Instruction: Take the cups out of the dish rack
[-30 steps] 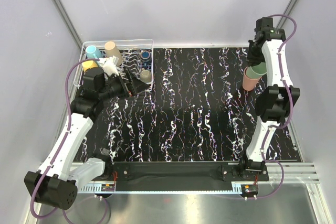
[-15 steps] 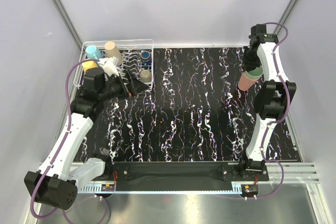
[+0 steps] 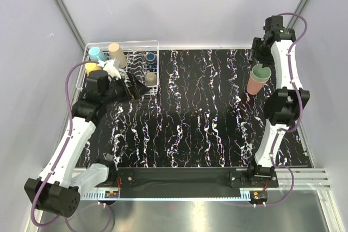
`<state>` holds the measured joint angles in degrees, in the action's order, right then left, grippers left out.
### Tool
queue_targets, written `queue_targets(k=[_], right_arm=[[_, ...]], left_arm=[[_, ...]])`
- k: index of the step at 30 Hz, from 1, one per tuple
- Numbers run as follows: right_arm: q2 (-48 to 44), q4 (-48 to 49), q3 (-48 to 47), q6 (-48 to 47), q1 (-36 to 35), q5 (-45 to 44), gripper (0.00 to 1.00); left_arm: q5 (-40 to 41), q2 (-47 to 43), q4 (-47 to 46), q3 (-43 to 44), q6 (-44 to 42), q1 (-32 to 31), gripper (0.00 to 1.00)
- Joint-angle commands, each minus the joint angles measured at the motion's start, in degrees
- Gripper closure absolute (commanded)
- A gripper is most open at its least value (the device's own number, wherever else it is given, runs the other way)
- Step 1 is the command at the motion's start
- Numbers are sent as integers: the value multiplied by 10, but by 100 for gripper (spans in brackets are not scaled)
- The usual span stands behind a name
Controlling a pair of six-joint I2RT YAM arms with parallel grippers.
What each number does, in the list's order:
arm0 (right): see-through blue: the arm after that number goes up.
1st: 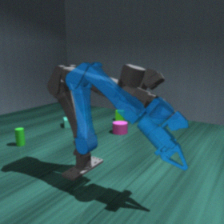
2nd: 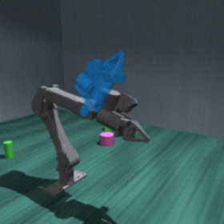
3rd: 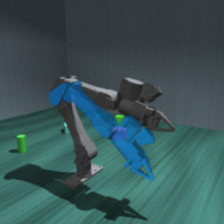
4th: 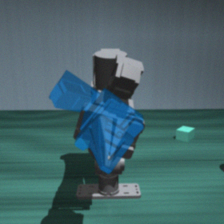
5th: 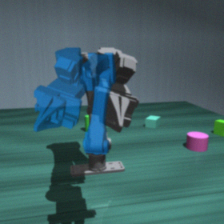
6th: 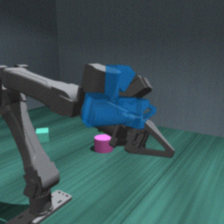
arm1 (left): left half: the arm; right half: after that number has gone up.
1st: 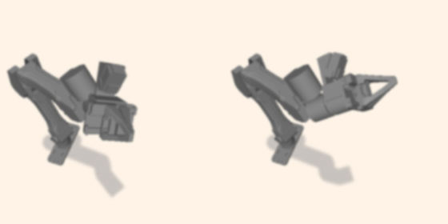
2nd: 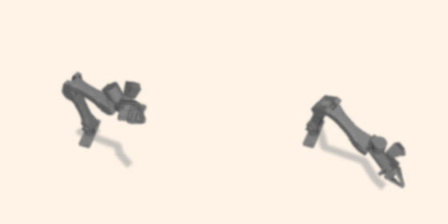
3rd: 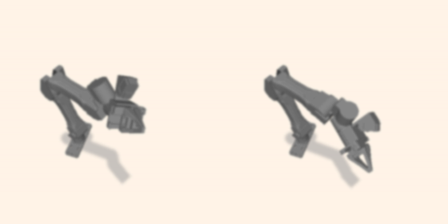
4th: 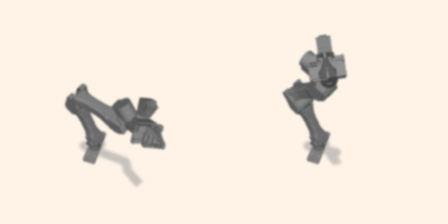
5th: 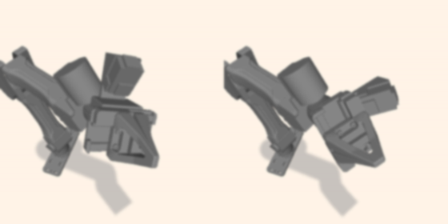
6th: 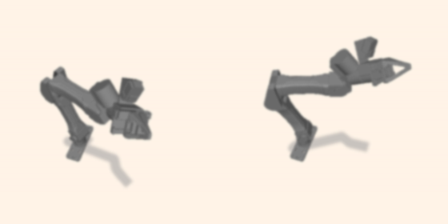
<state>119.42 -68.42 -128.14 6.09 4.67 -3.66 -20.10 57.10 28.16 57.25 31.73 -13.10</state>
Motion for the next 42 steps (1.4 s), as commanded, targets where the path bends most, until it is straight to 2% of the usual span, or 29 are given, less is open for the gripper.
queue_targets(k=[1,4,6,8,13,17,23,29,35,42], right_arm=[[-85,-7,-21,14,-2,24,33],[-117,2,-6,22,-19,35,22],[-134,14,10,28,-40,51,8],[-160,31,34,38,-63,62,1],[-207,69,88,38,-172,6,0],[-263,140,183,50,-200,91,0],[-332,229,289,76,-205,157,0],[-335,237,295,68,-206,169,0],[-328,247,296,67,-207,185,0],[-311,241,284,54,-207,161,0]], left_arm=[[77,-7,-2,54,-33,0,1],[124,0,2,89,-48,1,1],[168,11,6,116,-60,4,1],[199,18,3,129,-62,15,1],[257,40,-77,110,-68,32,1],[321,84,-85,128,-66,51,1],[323,172,-113,141,-27,105,1],[321,285,-128,178,-4,130,1],[349,394,-116,240,-33,142,1],[379,462,-125,281,-65,148,1]])
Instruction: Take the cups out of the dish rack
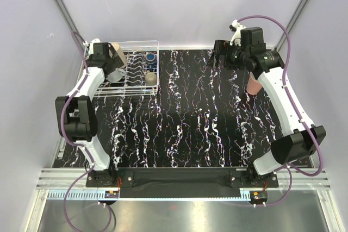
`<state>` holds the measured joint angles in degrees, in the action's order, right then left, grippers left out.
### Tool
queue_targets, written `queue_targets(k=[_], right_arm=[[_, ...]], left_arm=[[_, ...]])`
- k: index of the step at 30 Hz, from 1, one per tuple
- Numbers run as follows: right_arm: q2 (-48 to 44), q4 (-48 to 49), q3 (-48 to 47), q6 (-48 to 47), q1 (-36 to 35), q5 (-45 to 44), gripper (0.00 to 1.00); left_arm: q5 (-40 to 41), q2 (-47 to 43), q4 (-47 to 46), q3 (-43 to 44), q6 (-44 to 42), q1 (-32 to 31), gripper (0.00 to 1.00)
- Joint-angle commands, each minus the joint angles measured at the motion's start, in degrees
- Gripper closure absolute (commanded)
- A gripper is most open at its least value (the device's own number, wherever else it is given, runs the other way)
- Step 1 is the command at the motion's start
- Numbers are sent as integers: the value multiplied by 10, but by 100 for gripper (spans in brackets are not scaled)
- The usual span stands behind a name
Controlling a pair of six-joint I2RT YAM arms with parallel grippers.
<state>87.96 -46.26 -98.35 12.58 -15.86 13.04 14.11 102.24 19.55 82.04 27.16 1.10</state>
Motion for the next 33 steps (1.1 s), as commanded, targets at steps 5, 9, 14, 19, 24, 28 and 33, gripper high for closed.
queue_targets(k=[5,9,14,19,24,28,33], right_arm=[[18,32,-11,-7,-1,5,0],[26,36,-11,-7,-1,0,0],[31,45,-3,-8,-1,0,0],[42,46,-3,-12,-1,-6,0],[55,42,-9,-19,-1,-15,0],[57,41,-11,-20,-1,-20,0],[58,40,-10,-20,-1,-19,0]], left_arm=[[11,37,-75,31,-28,10,1],[9,61,-80,47,-32,14,1],[7,88,-86,69,-36,17,2],[12,92,-108,71,-53,17,5],[4,105,-114,77,-61,16,8],[1,113,-108,81,-62,17,14],[-1,108,-99,80,-65,16,21]])
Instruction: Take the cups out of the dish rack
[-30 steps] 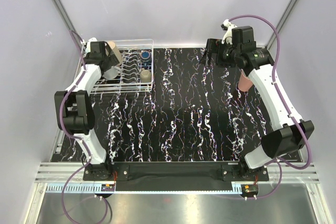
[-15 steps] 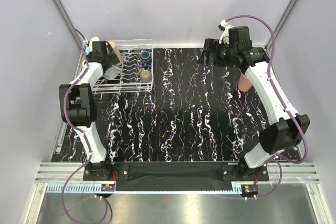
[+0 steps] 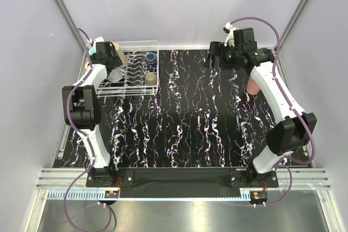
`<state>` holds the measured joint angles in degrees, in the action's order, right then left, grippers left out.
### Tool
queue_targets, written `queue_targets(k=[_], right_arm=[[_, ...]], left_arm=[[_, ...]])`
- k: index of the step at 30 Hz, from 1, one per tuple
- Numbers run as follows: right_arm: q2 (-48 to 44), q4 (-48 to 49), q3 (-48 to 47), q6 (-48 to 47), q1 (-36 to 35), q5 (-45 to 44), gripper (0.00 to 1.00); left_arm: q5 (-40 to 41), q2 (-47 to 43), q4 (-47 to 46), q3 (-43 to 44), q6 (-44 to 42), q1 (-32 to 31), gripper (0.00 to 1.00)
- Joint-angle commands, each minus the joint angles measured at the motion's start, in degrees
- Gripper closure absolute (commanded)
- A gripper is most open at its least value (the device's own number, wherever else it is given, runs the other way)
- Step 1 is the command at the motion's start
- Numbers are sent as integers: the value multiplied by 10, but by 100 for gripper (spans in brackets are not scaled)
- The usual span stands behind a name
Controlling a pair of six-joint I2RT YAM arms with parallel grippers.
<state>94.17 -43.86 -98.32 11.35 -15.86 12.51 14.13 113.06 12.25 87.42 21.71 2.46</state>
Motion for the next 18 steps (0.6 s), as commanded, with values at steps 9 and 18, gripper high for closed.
queue_targets(k=[9,18], right_arm=[[-15,20,6,-3,-1,-7,0],[-11,32,23,17,-2,16,0]], left_arm=[[-2,-35,3,33,-24,2,66],[-1,-68,57,61,-44,-1,100]])
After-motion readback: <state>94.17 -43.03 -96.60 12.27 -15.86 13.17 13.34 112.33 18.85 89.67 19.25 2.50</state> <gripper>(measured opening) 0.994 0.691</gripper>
